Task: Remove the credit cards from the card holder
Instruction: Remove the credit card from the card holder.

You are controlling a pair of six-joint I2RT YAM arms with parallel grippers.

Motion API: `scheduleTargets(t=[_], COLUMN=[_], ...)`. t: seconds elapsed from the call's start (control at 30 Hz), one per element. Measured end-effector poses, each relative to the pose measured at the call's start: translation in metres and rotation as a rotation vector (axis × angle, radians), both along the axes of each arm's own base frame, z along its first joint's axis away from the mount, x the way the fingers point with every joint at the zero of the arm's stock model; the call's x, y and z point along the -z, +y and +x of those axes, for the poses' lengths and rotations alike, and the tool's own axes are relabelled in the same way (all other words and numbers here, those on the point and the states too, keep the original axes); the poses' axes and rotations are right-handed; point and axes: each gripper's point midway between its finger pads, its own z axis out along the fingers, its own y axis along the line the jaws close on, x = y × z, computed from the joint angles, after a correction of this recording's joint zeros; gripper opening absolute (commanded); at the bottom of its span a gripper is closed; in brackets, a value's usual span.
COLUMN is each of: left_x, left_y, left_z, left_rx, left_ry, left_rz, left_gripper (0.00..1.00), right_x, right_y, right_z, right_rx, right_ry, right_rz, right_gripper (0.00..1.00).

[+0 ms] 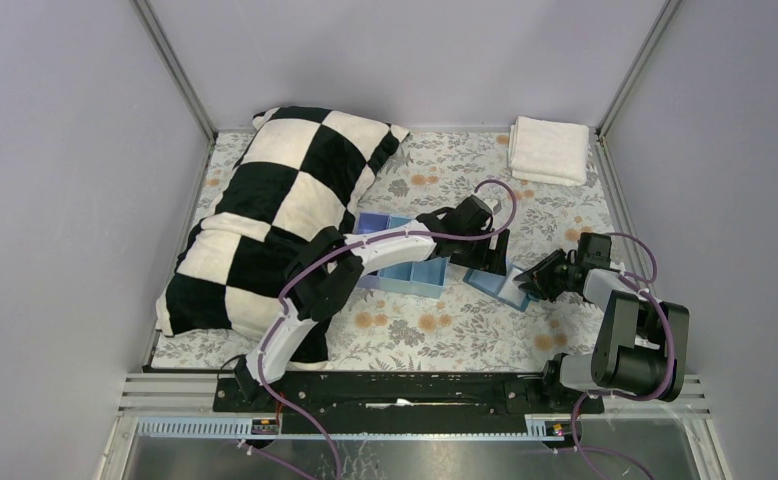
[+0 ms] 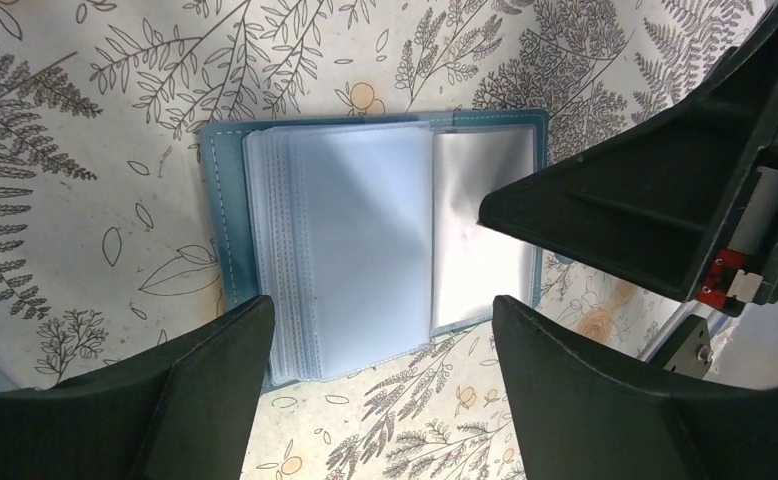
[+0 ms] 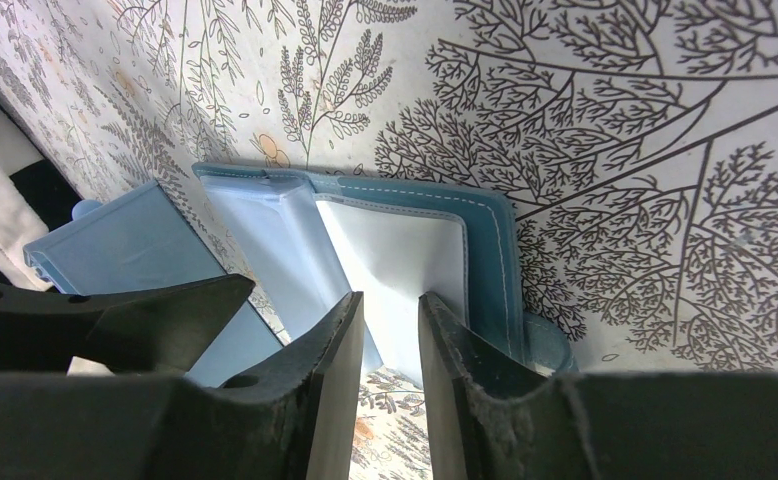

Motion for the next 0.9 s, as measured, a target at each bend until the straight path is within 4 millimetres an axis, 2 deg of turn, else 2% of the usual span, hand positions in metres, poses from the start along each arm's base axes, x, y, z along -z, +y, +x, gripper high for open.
scheduleTargets(t=[0.4, 0.9], left_x=[0.005, -0.014], left_y=[-0.004, -0.025], left_z=[-0.01, -0.033], left_rx=[0.04, 0.133], left_ry=[0.048, 0.132], left_rz=[-0.019, -0.147], left_gripper=[0.83, 0.82], right_x=[0.0, -0.001], right_y=[0.0, 0.0], right_z=[0.0, 0.0], right_rx=[0.0, 0.001], right_ry=[0.0, -0.003], right_rz=[0.0, -0.003], right_gripper=[0.35, 0.36])
